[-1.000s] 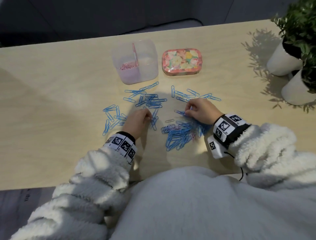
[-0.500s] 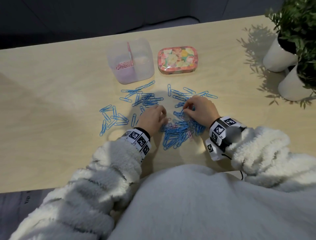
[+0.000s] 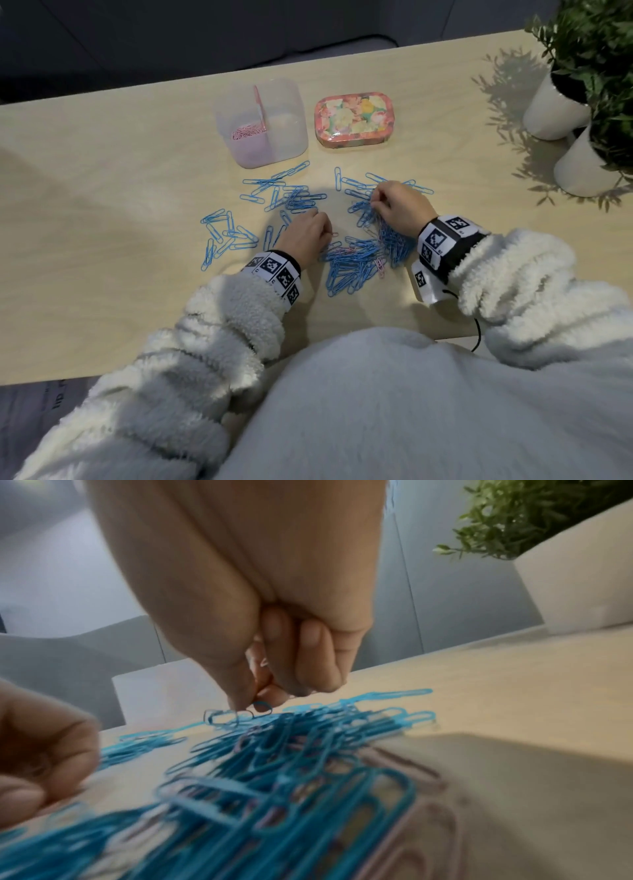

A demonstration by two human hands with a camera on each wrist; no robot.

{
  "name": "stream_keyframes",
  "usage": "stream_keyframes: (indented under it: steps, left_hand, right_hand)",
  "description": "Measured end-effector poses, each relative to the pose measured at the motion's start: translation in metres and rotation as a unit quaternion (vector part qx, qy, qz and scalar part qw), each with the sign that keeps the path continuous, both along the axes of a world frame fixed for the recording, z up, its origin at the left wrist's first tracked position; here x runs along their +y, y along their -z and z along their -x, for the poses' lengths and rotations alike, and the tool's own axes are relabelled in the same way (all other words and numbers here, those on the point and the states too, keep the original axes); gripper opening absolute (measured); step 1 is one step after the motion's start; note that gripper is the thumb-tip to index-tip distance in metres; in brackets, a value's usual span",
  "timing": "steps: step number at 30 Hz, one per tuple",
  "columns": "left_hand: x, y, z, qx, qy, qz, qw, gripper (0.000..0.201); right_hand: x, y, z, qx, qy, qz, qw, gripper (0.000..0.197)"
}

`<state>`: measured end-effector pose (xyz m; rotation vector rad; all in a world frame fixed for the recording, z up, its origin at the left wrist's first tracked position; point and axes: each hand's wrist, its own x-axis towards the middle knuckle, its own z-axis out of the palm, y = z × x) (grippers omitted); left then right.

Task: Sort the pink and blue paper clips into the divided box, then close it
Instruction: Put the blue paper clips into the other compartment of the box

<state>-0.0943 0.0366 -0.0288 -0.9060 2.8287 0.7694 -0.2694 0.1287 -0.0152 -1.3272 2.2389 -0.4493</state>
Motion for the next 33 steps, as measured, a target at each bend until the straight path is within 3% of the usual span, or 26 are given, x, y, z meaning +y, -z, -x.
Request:
stream_keyframes:
  steps: [5,9,12,15,18,20,21,24,27,29,31,32,33]
  left_hand:
    - [0.003,-0.004,0.003,-0.008,0.011,0.041,0.999,0.016]
    - [-0.001,-0.006,-0.003,0.045,-0.061,-0.055,0.996,0.021]
    - [-0.007,-0.011,-0.005,0.05,-0.144,-0.134,0.979,0.02]
    - [-0.013,-0.014,-0.005,0.077,-0.235,-0.249,0.936,0.013]
    - [-0.012,-0.016,-0.005,0.11,-0.316,-0.378,0.863,0.025]
    - [-0.009,-0.019,-0.006,0.106,-0.327,-0.407,0.846,0.029]
    - [-0.007,-0.018,-0.007,0.096,-0.304,-0.388,0.865,0.03]
    - [-0.002,-0.014,-0.015,0.027,-0.161,-0.23,0.959,0.015]
    - [0.0,-0.008,-0.024,-0.038,-0.077,-0.078,0.993,0.014]
    - [0.0,-0.008,-0.026,-0.044,-0.062,-0.033,0.997,0.017]
    - [0.0,-0.007,-0.027,-0.058,-0.052,-0.018,0.997,0.019]
    - [0.0,-0.007,-0.027,-0.066,-0.048,-0.018,0.997,0.019]
    - [0.0,-0.007,-0.026,-0.073,-0.045,-0.019,0.996,0.02]
  right_hand:
    - [0.005,-0.009,0.004,0.033,0.083,0.068,0.994,0.01]
    - [0.018,-0.004,-0.017,0.06,0.014,-0.004,0.998,0.014]
    - [0.021,0.004,-0.028,0.063,0.027,-0.03,0.997,0.016]
    - [0.017,0.006,-0.032,0.057,0.02,-0.056,0.997,0.013]
    - [0.015,0.002,-0.032,0.075,-0.013,-0.081,0.994,0.018]
    - [0.014,-0.001,-0.034,0.09,-0.037,-0.08,0.992,0.018]
    - [0.014,0.0,-0.035,0.102,-0.052,-0.076,0.991,0.016]
    - [0.017,0.003,-0.032,0.089,-0.053,-0.04,0.994,0.009]
    - [0.02,0.008,-0.012,-0.045,0.09,0.061,0.993,0.02]
    - [0.02,0.007,0.0,-0.19,0.229,0.135,0.945,0.023]
    - [0.02,0.004,0.004,-0.341,0.35,0.159,0.858,0.031]
    - [0.02,0.004,0.006,-0.379,0.374,0.153,0.832,0.03]
    - [0.02,0.006,0.007,-0.385,0.372,0.136,0.834,0.028]
